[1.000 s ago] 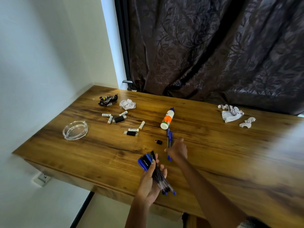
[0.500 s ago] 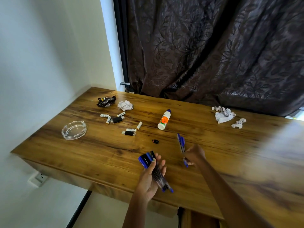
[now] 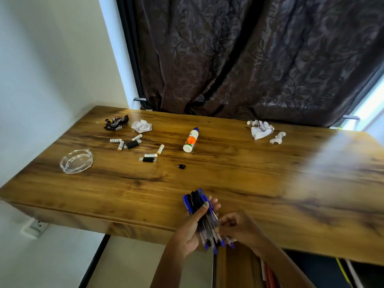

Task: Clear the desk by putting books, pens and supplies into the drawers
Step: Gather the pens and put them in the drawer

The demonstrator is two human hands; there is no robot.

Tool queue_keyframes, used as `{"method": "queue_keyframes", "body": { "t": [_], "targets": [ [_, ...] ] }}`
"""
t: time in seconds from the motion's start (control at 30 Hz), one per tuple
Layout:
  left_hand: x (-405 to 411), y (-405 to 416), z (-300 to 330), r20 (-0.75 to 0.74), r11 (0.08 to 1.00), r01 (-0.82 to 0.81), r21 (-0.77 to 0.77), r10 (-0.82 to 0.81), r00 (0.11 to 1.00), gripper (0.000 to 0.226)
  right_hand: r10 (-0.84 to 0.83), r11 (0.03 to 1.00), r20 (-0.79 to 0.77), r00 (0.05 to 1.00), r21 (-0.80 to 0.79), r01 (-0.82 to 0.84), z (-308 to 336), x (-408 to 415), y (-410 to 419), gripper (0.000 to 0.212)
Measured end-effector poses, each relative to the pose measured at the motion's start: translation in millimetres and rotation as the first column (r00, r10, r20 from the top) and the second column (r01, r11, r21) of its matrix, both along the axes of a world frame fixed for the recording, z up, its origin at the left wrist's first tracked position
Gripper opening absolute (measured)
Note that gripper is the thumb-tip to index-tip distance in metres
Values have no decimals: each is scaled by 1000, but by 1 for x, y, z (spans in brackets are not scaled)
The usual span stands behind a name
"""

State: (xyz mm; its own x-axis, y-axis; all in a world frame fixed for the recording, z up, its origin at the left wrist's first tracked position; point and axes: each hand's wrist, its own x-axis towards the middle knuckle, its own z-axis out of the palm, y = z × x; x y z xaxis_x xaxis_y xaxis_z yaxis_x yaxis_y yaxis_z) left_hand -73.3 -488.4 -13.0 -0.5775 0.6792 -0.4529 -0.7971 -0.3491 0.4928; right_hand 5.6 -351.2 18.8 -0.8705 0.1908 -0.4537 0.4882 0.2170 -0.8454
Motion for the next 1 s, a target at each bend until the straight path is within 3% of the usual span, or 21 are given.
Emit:
{"method": "queue_keyframes", "body": {
  "t": [0.23,0.3,0.4,0.47,0.53,0.6,0.7,0.8,1.0],
  "targets": [
    [37,15,17,-60,973,193,-126,-202,978,33,185,969,62,981,156,-192,17,47,22,24],
    [48,20,22,-84,954,252,-162,-268,960,28,137,958,2,991,253,-133,29,52,36,32],
    [75,24,24,-71,925,336,-175,-352,933,25,-11,941,-217,976,329,83,35,53,52,39],
    [97,27,23,-45,886,422,-193,-438,898,30,-37,980,-242,970,180,82,35,56,53,31],
    [116,25,21,21,849,486,-207,-493,870,33,39,996,-173,984,-75,-52,28,63,47,34],
    [129,24,17,69,814,539,-214,-538,840,36,145,957,-93,985,-241,-163,13,72,41,46],
    [138,23,17,114,792,565,-231,-555,824,39,191,883,-16,981,-434,-179,-5,83,34,46],
    [143,26,20,156,798,563,-214,-541,826,21,187,850,-30,982,-497,-177,-7,90,35,41],
    [145,39,20,150,801,565,-197,-545,825,21,184,848,-44,982,-499,-181,2,96,44,41]
  ]
}}
